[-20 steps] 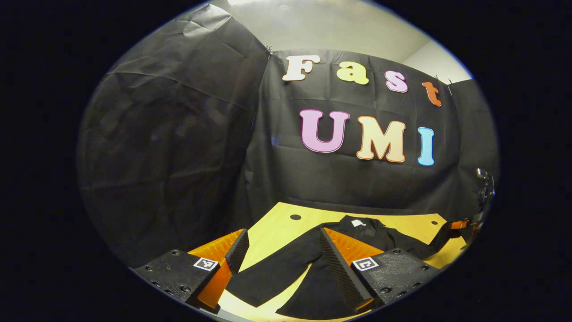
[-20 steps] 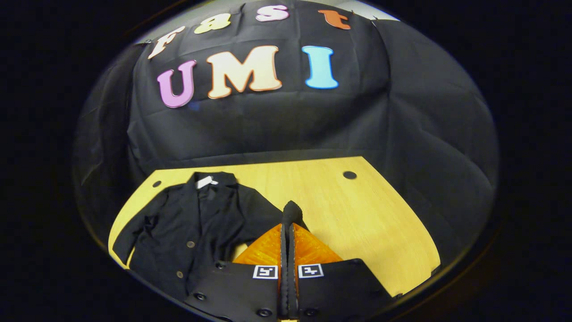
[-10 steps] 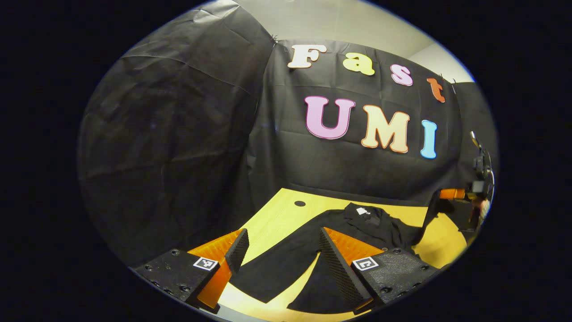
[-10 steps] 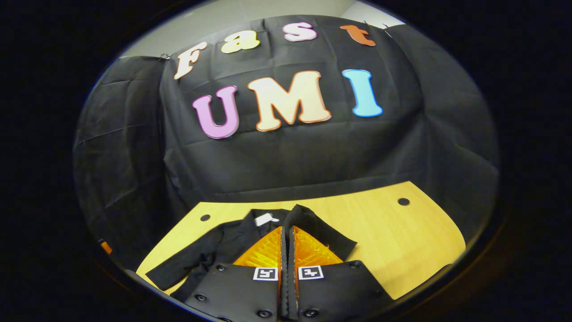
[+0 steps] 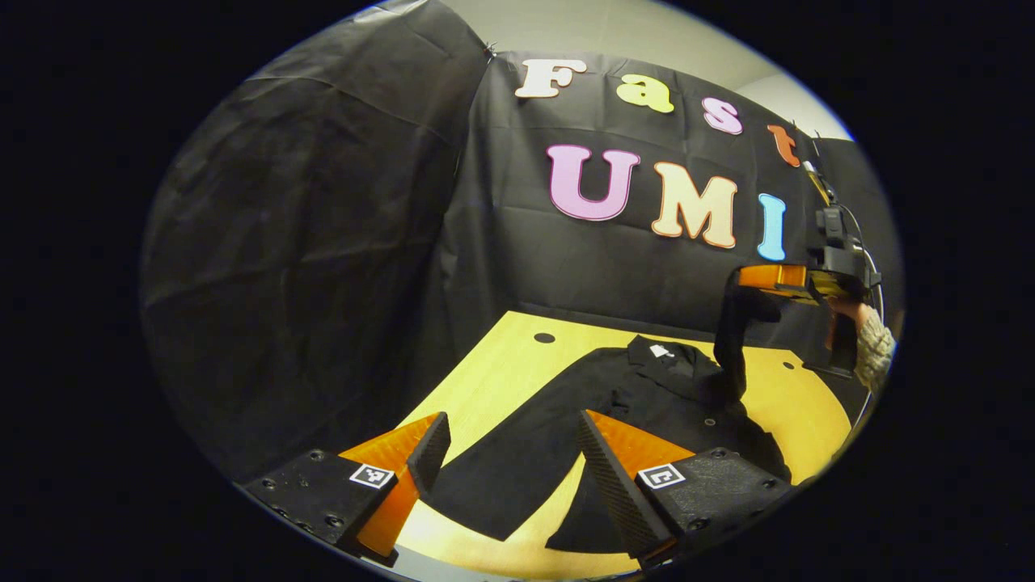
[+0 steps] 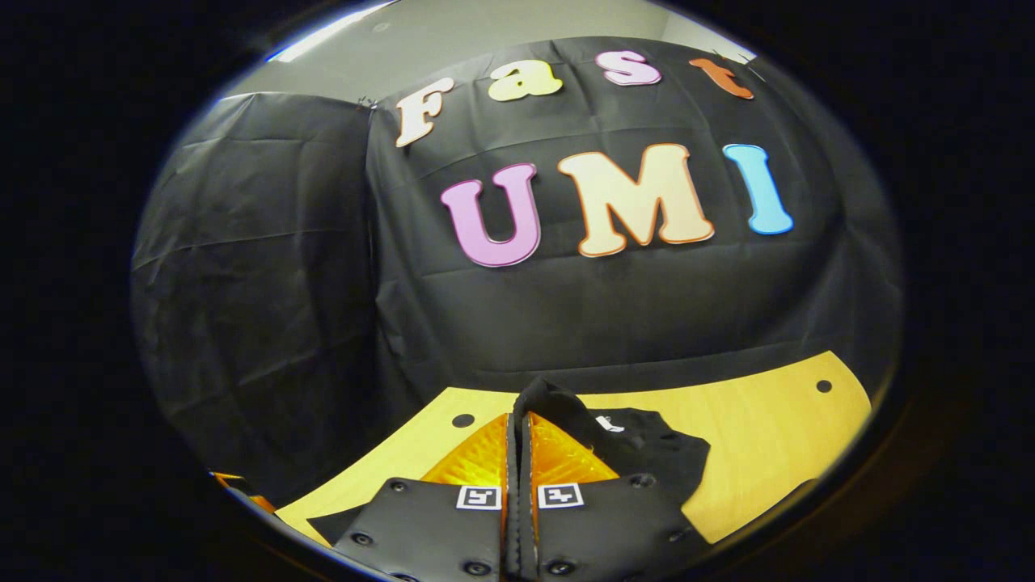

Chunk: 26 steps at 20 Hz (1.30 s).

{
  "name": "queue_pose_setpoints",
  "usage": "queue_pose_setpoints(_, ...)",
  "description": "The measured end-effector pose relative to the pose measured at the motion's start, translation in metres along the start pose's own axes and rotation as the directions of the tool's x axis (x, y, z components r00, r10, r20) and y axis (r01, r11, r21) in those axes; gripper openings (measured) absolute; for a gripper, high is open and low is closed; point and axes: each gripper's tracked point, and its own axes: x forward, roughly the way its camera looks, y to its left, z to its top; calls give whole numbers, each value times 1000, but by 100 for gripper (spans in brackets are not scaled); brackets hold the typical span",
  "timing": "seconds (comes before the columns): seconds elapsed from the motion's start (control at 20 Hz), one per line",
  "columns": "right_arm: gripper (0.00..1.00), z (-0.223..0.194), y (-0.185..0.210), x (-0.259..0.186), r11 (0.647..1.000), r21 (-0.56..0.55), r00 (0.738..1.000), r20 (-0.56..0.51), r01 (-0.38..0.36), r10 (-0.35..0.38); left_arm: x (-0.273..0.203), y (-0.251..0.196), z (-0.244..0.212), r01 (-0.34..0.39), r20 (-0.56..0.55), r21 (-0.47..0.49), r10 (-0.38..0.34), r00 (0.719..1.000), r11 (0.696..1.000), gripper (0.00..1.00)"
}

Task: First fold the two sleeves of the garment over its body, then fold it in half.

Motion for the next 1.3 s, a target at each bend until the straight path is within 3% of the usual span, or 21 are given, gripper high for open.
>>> queue_pose_setpoints(0.4,2,-86,56,93,990,-61,982,-152,-124,113,4,8,-52,25,-115,0,-25,993,1000,94)
queue_pose_setpoints(0.65,2,-141,61,136,988,-49,960,-248,-145,129,9,12,-84,22,-204,12,-19,979,1000,95)
queue_pose_setpoints(0.95,7,-161,58,154,991,-26,954,-276,-129,117,21,16,-113,1,-251,-39,-11,968,999,95)
queue_pose_setpoints(1.05,4,-160,58,153,990,-25,955,-269,-140,128,21,21,-121,-13,-266,-26,5,964,1000,95)
queue_pose_setpoints(1.1,16,-161,58,156,989,-26,955,-267,-145,132,20,23,-126,-14,-272,-23,7,962,1000,95)
queue_pose_setpoints(1.15,16,-160,61,154,986,-25,953,-262,-162,150,20,22,-126,-12,-277,-27,4,961,1000,95)
queue_pose_setpoints(1.3,30,-158,62,152,985,-44,955,-256,-166,150,24,23,-132,-20,-288,-23,12,958,1000,96)
